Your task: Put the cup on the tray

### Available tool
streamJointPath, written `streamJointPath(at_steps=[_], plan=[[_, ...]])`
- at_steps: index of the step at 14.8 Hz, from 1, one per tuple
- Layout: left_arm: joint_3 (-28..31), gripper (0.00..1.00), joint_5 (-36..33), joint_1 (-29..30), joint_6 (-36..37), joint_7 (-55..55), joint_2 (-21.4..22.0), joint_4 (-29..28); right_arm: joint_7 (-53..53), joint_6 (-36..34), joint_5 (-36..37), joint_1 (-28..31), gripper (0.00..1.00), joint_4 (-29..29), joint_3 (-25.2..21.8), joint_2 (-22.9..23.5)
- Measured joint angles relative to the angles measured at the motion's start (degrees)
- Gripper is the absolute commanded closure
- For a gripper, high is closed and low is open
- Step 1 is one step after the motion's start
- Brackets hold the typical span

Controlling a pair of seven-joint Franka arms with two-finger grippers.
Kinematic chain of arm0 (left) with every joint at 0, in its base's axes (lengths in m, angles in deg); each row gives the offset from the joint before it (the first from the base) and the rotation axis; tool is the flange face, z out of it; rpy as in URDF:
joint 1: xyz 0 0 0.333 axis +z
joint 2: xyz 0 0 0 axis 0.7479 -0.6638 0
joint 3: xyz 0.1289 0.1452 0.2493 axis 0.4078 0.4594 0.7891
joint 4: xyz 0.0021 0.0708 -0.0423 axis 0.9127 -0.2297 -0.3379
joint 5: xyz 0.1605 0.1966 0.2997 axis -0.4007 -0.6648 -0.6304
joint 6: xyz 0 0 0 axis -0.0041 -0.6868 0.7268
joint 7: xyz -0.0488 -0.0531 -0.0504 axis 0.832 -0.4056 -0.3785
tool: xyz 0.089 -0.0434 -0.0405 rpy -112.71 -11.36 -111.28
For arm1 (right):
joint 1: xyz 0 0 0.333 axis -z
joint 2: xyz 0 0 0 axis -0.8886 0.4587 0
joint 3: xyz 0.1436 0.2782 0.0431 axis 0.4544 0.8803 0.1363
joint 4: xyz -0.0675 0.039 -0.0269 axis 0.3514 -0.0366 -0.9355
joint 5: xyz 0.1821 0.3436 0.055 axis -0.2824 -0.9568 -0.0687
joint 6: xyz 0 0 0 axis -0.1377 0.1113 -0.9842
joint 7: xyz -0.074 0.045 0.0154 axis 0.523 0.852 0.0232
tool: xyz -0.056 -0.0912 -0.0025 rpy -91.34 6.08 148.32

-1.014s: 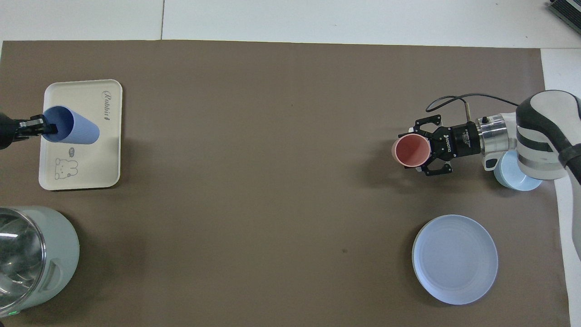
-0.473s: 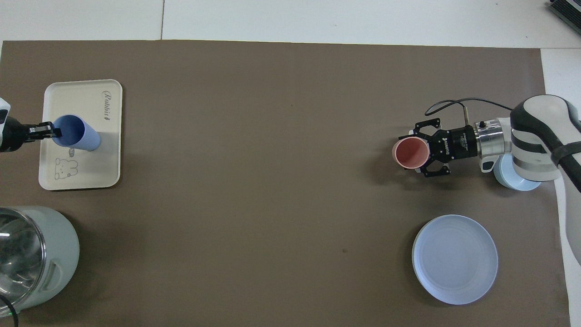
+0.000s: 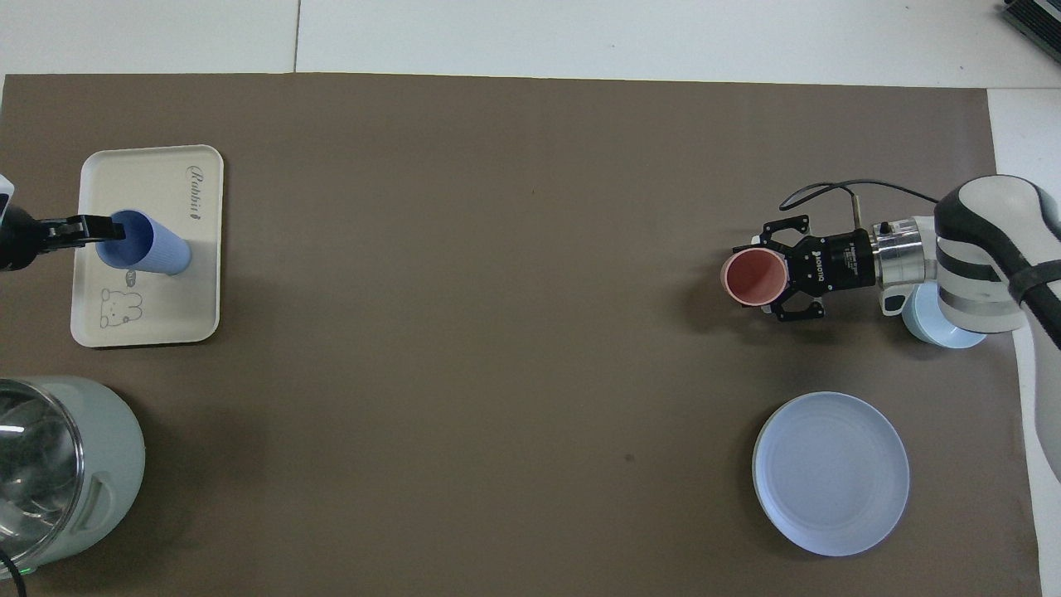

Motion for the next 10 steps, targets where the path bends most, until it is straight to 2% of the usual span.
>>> streamJointPath(at_steps=[1,2,4,7,10], plan=[[-0.2,0.00,-2.8,-0.3,4.2,0.0,1.5,1.7,0.0,0.7,0.0,0.0,0.17,-0.1,0.0,0.0],[-0.3,0.00,-4.9,-1.1,7.9,0.0,2.8,3.2,-0.1,1.8,0.0,-0.2,0.04,-0.3,0.0,0.0],[-0.4,0.00,-7.1,-3.3,14.5,0.0,5.5,4.9,-0.1,4.3,0.0,-0.5,0.02,-0.6,0.2,-0.1],[-0.5,0.00,-7.4,-7.7,22.6,-0.4,8.9,4.7,-0.1,5.3,0.5,-0.7,0.02,-0.8,0.3,-0.5],[-0.7,0.00,-7.5,-13.2,25.1,-5.3,10.4,3.1,0.9,8.3,6.6,-0.8,0.02,-0.7,0.3,-1.6]])
